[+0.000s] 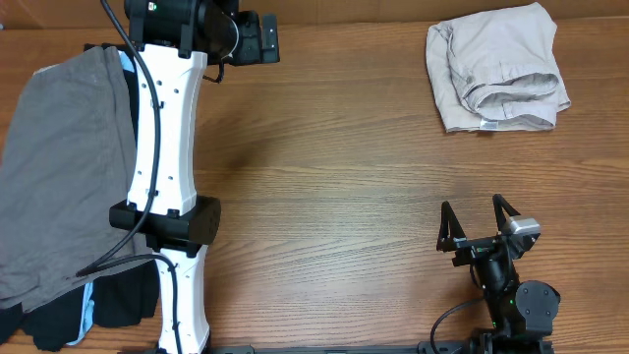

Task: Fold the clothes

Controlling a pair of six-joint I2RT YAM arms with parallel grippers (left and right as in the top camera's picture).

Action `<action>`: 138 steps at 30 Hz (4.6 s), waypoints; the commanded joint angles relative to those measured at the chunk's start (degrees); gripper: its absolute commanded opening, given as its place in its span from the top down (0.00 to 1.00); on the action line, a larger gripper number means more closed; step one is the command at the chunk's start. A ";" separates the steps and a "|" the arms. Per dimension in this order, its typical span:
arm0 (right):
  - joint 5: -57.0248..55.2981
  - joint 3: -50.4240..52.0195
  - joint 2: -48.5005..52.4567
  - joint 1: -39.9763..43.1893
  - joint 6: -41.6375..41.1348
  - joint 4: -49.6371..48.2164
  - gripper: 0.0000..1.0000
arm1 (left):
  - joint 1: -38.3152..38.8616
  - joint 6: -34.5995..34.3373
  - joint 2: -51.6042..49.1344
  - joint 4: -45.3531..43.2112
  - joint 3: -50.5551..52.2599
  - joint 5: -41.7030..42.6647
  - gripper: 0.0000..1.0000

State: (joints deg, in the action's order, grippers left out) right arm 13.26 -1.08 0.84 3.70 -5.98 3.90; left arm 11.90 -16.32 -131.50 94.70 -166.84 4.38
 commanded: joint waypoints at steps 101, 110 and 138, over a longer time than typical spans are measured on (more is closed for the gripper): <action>-0.37 0.61 -0.68 -0.26 -0.07 -0.44 0.00 | -17.16 17.00 131.29 -91.06 166.57 4.04 0.00; -0.37 0.61 -0.68 -0.26 -0.07 -0.44 0.00 | -17.16 16.98 131.29 -91.06 166.57 4.04 0.00; -0.37 0.61 -0.68 -0.26 -0.07 -0.44 0.00 | -17.16 17.00 131.29 -91.06 166.57 4.04 0.00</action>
State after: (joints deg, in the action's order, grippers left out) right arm 13.26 -1.06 0.84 3.70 -5.98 3.88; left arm -5.98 1.45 -0.91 3.66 -0.62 8.97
